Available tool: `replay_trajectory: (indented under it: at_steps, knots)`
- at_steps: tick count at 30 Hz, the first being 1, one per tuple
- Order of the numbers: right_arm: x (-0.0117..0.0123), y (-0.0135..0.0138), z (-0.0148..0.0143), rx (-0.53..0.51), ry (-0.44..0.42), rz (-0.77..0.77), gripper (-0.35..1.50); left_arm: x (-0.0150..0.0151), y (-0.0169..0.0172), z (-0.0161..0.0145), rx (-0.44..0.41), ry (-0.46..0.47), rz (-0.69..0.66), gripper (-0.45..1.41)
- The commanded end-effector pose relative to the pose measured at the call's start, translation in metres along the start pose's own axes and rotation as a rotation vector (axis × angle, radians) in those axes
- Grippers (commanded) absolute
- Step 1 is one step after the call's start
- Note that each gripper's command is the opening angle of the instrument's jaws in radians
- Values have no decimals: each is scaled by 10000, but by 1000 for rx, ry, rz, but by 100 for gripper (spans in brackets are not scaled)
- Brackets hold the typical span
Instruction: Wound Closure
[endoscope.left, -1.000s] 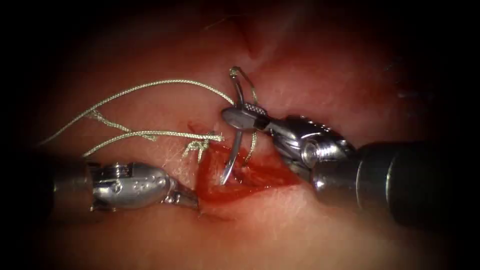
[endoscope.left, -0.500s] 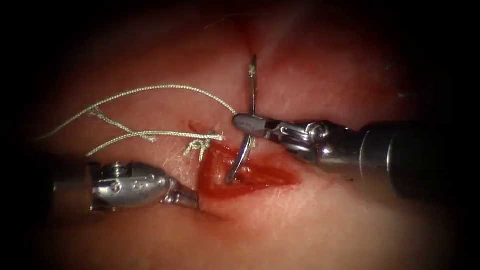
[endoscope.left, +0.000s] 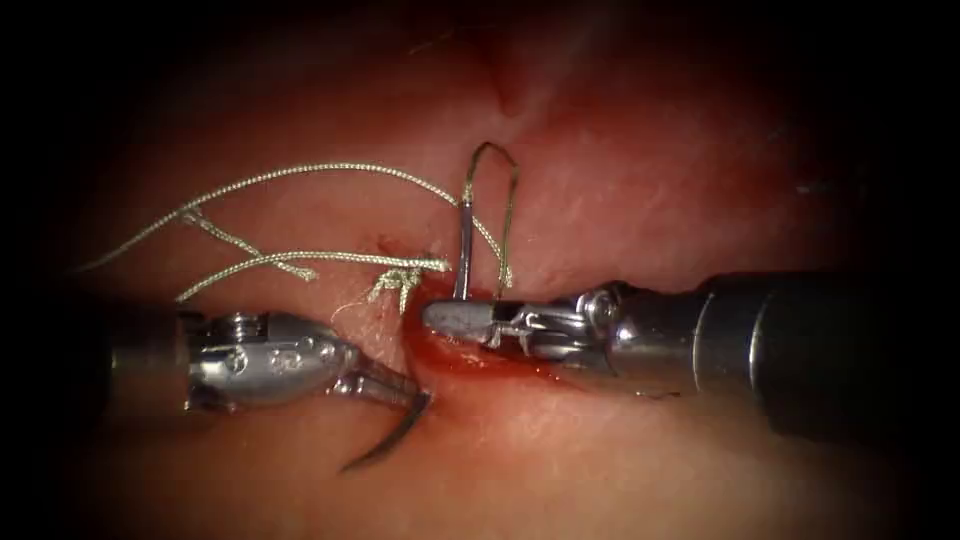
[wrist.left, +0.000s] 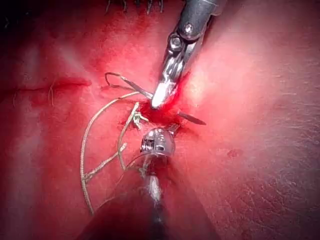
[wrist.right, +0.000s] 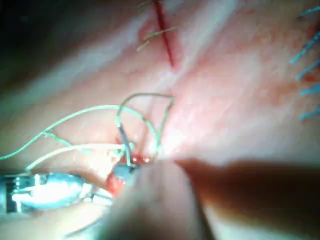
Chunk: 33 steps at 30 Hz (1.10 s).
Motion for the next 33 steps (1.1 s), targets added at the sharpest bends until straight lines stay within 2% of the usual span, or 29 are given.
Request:
replay_trajectory:
  at_steps: [1, 6, 9, 10, 12, 13, 15, 20, 24, 27, 29, 33]
  knots:
    - [-3, -1, 9, 1, -3, 5, -35, -2, -3, 8, -1, 1, 1, -8]
    - [-8, -4, 10, 1, 3, 18, -35, -2, -4, 7, -1, 1, 1, -8]
    - [-1, -4, 10, -2, 68, -75, -35, -2, -4, 8, 0, 1, 1, -8]
    - [2, -3, 10, -11, 111, -163, 26, -2, -4, 8, 0, 1, 1, -8]
    - [9, -2, 10, -23, 184, -250, 125, -1, -3, 7, -1, 1, 1, -8]
    - [13, -2, 9, -26, 226, -284, 135, -1, -3, 7, -1, 1, 1, -8]
    - [21, 0, 5, -36, 289, -445, 133, 0, -3, 6, -2, 1, 0, -8]
    - [41, 1, -17, -136, 345, -815, 131, 7, -3, -1, -7, 5, 25, -5]
    - [60, -4, -48, -182, 376, -887, 133, 16, -2, -9, -7, 10, 53, -5]
    - [70, -11, -68, -261, 371, -939, 133, 23, -2, -15, -3, 11, 82, -2]
    - [73, -17, -78, -299, 274, -994, 135, 27, -1, -19, -5, 14, 108, 5]
    - [72, -31, -87, -344, 73, -992, 131, 38, 0, -33, -11, 27, 187, 25]
